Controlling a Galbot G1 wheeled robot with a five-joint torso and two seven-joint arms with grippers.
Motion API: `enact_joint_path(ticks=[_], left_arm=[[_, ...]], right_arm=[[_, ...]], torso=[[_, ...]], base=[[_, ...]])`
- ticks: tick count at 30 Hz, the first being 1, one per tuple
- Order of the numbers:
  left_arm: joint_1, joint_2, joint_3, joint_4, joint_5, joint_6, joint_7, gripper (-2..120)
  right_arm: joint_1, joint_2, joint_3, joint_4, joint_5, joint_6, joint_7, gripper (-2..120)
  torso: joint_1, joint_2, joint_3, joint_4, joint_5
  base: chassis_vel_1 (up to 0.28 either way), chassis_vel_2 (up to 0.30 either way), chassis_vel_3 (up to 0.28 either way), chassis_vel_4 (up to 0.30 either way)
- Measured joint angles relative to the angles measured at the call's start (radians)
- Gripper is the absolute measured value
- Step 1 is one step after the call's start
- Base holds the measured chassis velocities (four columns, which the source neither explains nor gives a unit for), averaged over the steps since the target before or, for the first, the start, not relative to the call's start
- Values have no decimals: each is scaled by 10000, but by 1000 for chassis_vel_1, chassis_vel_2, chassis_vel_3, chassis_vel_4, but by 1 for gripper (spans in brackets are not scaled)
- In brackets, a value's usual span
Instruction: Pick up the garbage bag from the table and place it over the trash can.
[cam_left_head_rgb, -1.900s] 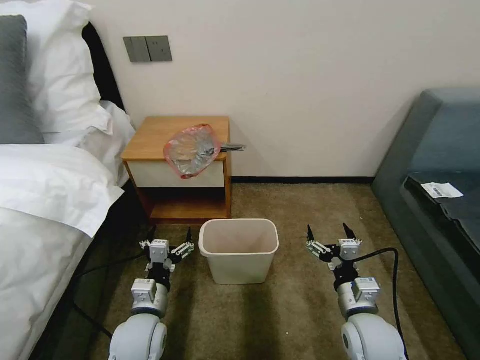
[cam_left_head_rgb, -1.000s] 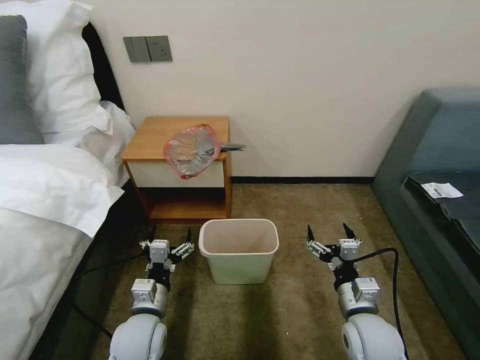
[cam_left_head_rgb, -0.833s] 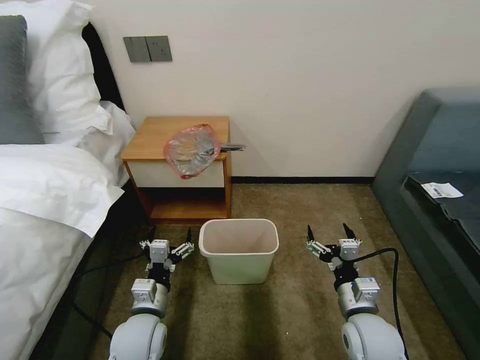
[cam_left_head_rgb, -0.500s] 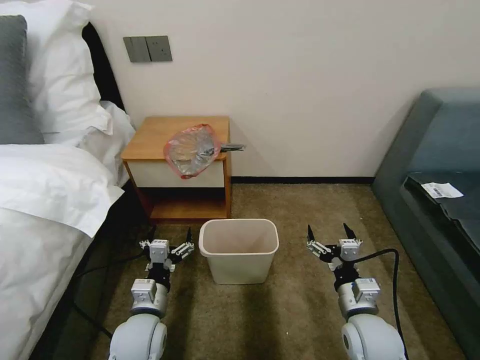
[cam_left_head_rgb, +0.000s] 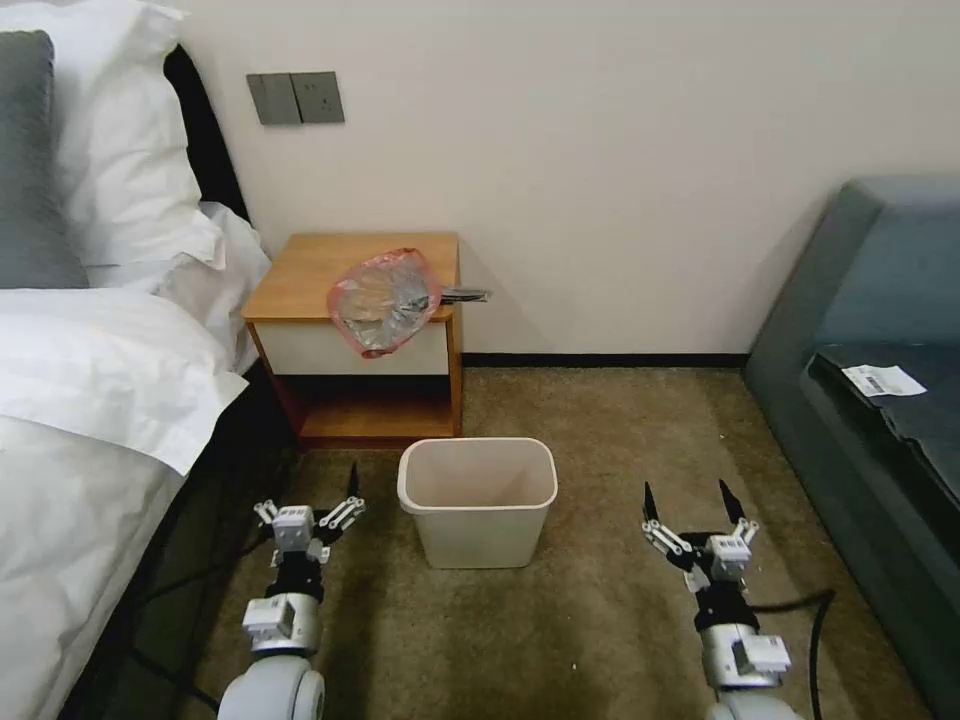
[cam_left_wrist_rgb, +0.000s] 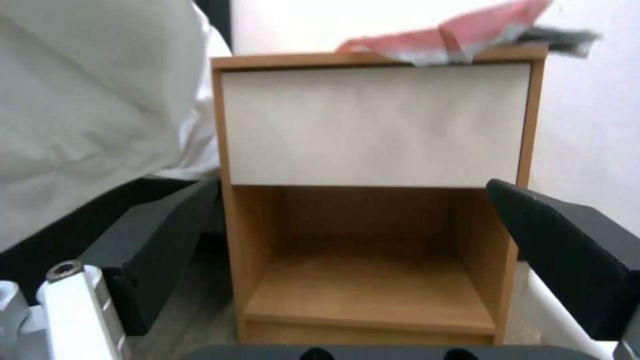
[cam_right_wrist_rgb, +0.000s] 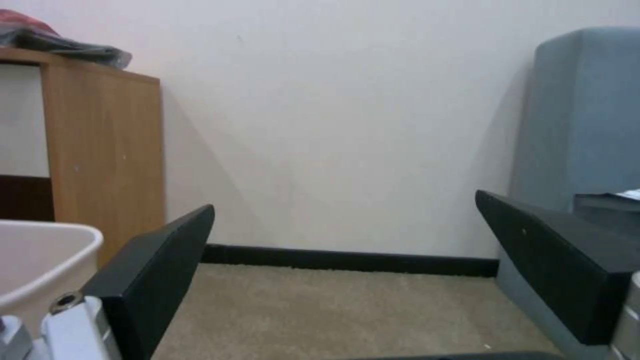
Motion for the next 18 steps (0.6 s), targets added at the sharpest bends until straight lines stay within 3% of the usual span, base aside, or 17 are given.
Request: enact_joint_path(ticks=[3, 14, 18], left_arm=[[58, 167, 34, -163, -392, 2, 1, 100], [-66, 595, 164, -492, -994, 181, 271, 100], [-80, 609, 174, -489, -1196, -194, 629, 100]], right_arm=[[225, -155, -69, 186, 241, 253, -243, 100], [690, -552, -258, 720, 730, -195, -555, 100], [1195, -678, -563, 611, 754, -278, -517, 100]], torso=[[0, 1, -2, 10, -2], [0, 1, 0, 3, -2], [1, 1, 0, 3, 1]], base=[[0, 0, 0, 0], [0, 0, 0, 0], [0, 0, 0, 0]])
